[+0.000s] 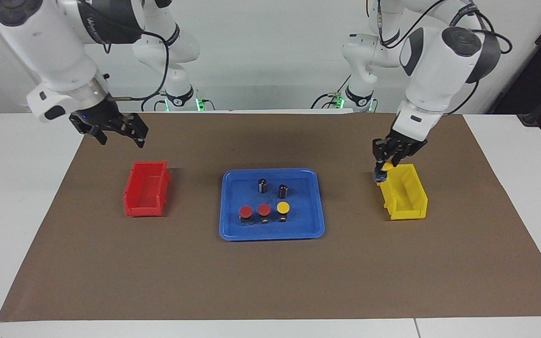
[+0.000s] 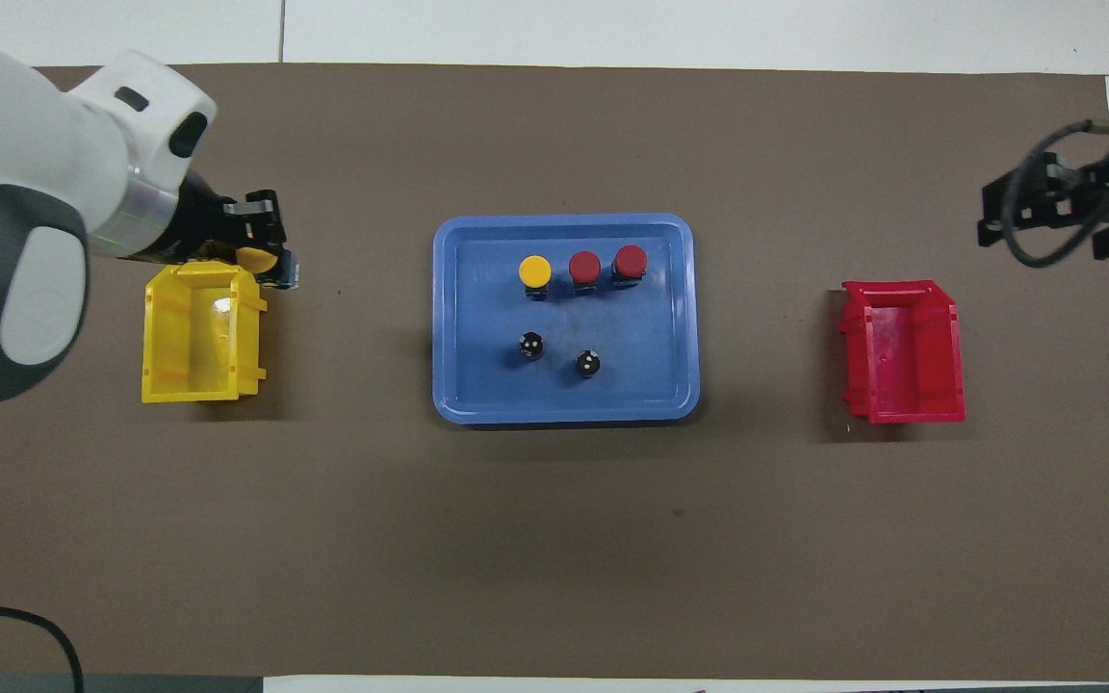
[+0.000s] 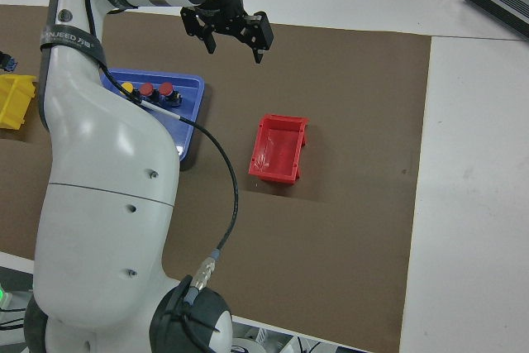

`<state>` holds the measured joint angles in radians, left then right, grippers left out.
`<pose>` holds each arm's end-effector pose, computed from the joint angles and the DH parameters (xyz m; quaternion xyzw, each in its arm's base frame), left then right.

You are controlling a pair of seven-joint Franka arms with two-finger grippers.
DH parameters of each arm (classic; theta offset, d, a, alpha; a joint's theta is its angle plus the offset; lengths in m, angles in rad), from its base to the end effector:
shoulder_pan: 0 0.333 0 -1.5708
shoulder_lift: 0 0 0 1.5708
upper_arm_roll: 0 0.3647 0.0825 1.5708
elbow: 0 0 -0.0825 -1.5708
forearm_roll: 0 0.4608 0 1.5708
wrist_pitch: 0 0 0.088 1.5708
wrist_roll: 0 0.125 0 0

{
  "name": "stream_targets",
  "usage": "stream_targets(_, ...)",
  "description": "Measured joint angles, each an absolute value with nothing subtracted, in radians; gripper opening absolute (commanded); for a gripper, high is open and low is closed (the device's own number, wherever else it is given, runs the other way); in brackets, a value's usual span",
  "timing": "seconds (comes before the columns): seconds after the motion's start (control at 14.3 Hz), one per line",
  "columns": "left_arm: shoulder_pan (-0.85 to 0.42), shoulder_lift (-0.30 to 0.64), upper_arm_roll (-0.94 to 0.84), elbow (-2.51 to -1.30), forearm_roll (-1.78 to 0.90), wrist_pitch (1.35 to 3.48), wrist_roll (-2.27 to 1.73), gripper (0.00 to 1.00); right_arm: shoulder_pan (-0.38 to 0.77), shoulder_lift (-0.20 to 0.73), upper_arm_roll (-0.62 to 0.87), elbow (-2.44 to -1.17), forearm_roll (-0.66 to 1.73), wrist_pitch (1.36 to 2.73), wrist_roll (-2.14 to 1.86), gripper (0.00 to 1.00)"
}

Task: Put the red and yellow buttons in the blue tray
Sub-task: 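Carry the yellow button with the left gripper and lower it into the tray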

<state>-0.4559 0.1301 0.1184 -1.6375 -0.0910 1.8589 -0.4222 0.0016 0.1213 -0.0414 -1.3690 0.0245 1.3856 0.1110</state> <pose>0.6525 -0.2425 0.5591 0.9969 0.0523 0.0293 0.0510 0.6528 -0.0207 0.6709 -0.9959 0.0736 0.0526 0.0078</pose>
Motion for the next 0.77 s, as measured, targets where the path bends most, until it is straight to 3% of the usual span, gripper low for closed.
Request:
stream_targets(0.28,-0.565,0.267,0.116,-1.64,-0.146,2.043,-0.523,0.02,-0.048,0.012,-0.042,-1.491,0.025,1.394,0.064,1.0)
stream_targets(0.56,-0.621,0.379,0.115,-1.637,-0.168,2.151,-0.532,0.02,-0.045,0.009,-0.039,-1.511,0.007,1.444,0.032,1.0)
stream_targets(0.77,-0.633,0.402,0.115,-1.636,-0.175,2.162,-0.532,0.02,-0.045,0.008,-0.037,-1.528,0.001,1.444,0.024,1.0)
